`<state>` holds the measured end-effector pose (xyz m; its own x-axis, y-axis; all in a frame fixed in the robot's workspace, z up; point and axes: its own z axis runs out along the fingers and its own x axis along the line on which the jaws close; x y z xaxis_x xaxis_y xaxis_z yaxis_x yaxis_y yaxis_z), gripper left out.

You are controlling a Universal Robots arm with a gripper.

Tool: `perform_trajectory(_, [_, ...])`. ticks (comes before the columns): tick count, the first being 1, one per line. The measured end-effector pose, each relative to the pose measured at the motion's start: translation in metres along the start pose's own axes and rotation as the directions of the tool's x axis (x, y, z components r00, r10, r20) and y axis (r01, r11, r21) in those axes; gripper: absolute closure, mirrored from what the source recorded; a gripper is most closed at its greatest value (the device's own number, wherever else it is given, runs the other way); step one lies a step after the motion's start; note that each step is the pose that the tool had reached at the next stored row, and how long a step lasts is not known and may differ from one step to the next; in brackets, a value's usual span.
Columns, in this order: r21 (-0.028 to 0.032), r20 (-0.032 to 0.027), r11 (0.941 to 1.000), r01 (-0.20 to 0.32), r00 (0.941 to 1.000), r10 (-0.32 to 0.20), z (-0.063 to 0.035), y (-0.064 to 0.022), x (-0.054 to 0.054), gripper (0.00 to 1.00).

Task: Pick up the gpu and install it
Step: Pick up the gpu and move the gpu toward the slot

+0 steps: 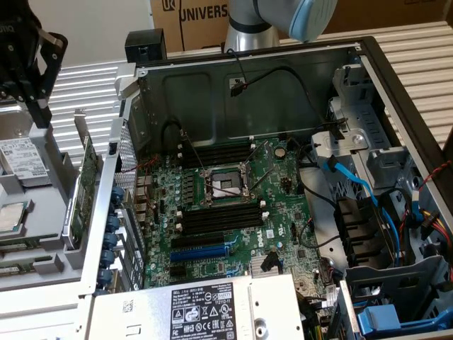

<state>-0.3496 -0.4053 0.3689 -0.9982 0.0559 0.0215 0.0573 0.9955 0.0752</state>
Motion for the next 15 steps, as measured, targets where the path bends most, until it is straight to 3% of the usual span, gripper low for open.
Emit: perform_trajectory(15, [0.0029,-0.0014,1.0000,0.002,1.0000,-0.002,0.0015,0.0026,0.0003,0.89])
